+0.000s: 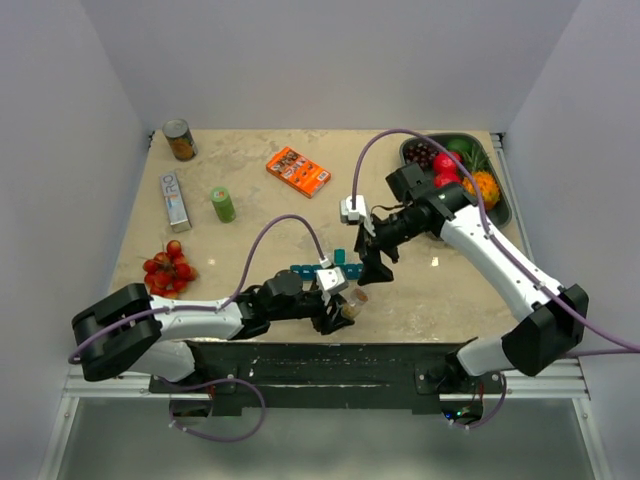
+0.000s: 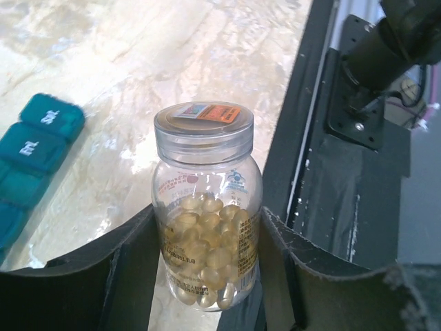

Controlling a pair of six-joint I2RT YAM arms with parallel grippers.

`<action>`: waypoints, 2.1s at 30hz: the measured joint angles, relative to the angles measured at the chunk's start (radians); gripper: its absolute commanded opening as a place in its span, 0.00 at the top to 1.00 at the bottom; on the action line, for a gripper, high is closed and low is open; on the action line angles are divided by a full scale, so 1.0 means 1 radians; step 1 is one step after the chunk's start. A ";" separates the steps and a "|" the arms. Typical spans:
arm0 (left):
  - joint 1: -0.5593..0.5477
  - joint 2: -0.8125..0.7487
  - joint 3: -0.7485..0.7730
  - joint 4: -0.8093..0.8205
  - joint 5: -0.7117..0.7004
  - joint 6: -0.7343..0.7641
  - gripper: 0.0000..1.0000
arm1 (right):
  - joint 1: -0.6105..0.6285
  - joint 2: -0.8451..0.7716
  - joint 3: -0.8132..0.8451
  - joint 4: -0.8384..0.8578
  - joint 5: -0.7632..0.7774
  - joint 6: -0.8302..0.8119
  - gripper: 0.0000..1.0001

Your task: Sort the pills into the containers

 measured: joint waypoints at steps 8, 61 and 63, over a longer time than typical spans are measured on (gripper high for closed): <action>-0.002 -0.026 0.000 -0.021 -0.088 -0.028 1.00 | -0.007 -0.033 -0.099 0.126 0.021 0.268 0.08; 0.020 -0.108 -0.037 0.024 0.127 -0.035 1.00 | 0.119 -0.170 -0.254 0.132 0.017 -0.169 0.16; 0.019 -0.109 -0.039 0.024 0.124 -0.035 1.00 | 0.117 -0.164 -0.232 0.131 0.025 -0.147 0.15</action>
